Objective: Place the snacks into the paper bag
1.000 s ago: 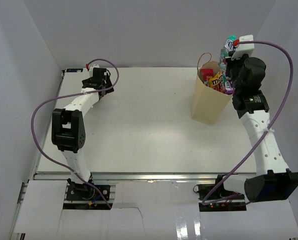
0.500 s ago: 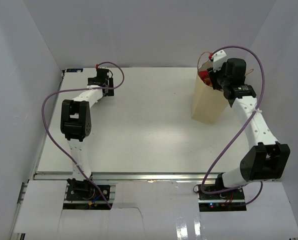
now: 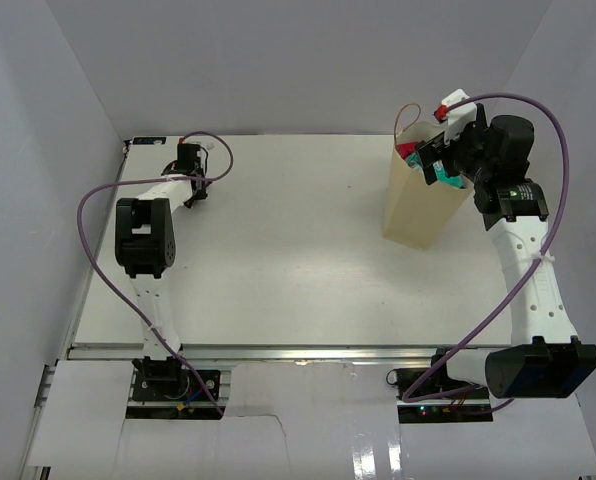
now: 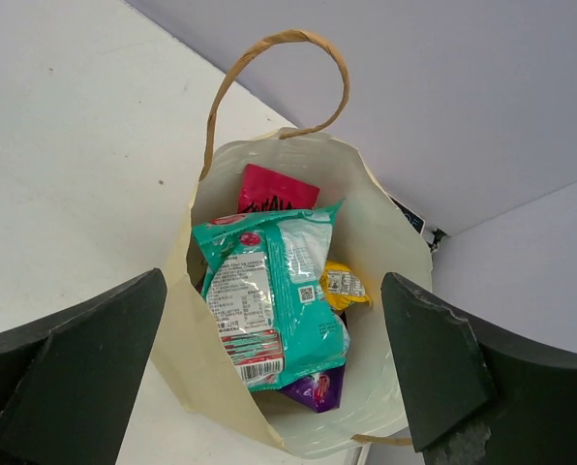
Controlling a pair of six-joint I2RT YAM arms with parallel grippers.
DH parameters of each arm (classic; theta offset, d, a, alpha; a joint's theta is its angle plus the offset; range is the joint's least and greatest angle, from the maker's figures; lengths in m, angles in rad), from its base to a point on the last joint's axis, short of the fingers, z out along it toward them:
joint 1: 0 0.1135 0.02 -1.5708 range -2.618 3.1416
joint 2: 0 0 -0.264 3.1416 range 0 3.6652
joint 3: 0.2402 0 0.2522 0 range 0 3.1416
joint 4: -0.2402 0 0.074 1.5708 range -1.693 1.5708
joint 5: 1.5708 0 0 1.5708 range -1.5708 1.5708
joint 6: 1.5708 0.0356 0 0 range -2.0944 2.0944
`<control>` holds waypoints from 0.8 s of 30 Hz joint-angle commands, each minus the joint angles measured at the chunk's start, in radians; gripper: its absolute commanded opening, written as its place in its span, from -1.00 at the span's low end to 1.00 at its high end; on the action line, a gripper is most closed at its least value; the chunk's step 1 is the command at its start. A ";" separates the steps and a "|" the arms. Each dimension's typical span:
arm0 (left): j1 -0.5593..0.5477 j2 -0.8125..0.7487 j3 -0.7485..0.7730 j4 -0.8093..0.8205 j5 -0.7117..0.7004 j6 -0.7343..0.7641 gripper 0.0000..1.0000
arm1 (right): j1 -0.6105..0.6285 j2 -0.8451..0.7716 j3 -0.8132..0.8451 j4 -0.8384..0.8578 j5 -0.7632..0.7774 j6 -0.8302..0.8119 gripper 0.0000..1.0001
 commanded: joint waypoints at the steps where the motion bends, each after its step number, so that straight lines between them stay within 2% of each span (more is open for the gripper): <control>1: -0.006 -0.032 -0.044 -0.044 0.121 -0.005 -0.25 | -0.012 0.004 0.020 -0.006 -0.035 0.020 0.95; 2: -0.004 -0.041 -0.060 -0.044 0.137 -0.008 -0.35 | -0.014 0.005 0.020 -0.007 -0.038 0.023 0.95; 3: -0.004 -0.053 -0.067 -0.044 0.156 -0.013 -0.55 | -0.017 0.004 0.020 -0.009 -0.050 0.027 0.95; 5: 0.000 -0.101 -0.082 -0.041 0.255 -0.036 -0.70 | -0.023 -0.010 0.020 -0.007 -0.079 0.029 0.95; 6: 0.000 -0.122 -0.105 -0.031 0.326 -0.045 -0.77 | -0.024 -0.016 0.019 -0.009 -0.141 0.023 0.95; 7: 0.000 -0.174 -0.123 -0.018 0.469 -0.070 -0.78 | -0.026 -0.028 0.019 -0.019 -0.193 0.008 0.94; 8: 0.002 -0.203 -0.145 0.001 0.563 -0.093 -0.79 | -0.028 -0.033 0.028 -0.042 -0.344 -0.017 0.93; 10: 0.000 -0.265 -0.244 0.118 0.779 -0.149 -0.80 | -0.026 -0.033 0.039 -0.154 -0.520 -0.090 0.94; 11: 0.002 -0.315 -0.287 0.177 1.002 -0.273 -0.80 | -0.024 -0.028 0.040 -0.185 -0.679 -0.092 0.94; 12: -0.001 -0.337 -0.335 0.348 1.103 -0.350 -0.80 | -0.018 -0.021 0.031 -0.214 -0.738 -0.079 0.95; 13: -0.006 -0.354 -0.425 0.430 1.175 -0.428 -0.80 | 0.017 -0.004 0.019 -0.233 -0.764 0.025 0.97; 14: -0.027 -0.384 -0.470 0.594 1.293 -0.584 -0.81 | 0.040 0.005 0.001 -0.228 -0.789 0.085 0.98; 16: -0.085 -0.412 -0.592 0.739 1.342 -0.715 -0.81 | 0.131 0.034 -0.059 -0.222 -0.801 0.214 0.79; 17: -0.110 -0.443 -0.628 0.859 1.352 -0.805 -0.81 | 0.162 0.039 -0.087 -0.192 -0.771 0.277 0.77; 19: -0.164 -0.467 -0.702 0.932 1.345 -0.869 -0.80 | 0.244 0.039 -0.186 -0.042 -0.727 0.415 0.76; 20: -0.218 -0.480 -0.719 0.990 1.334 -0.893 -0.80 | 0.265 0.035 -0.220 0.015 -0.650 0.572 0.80; 22: -0.292 -0.506 -0.755 1.023 1.297 -0.946 -0.78 | 0.316 0.028 -0.309 0.127 -0.564 0.706 0.89; 23: -0.314 -0.513 -0.768 1.061 1.284 -0.961 -0.78 | 0.331 0.030 -0.326 0.202 -0.495 0.774 0.80; 24: -0.334 -0.523 -0.775 1.072 1.259 -0.985 -0.78 | 0.351 0.042 -0.338 0.226 -0.483 0.779 0.80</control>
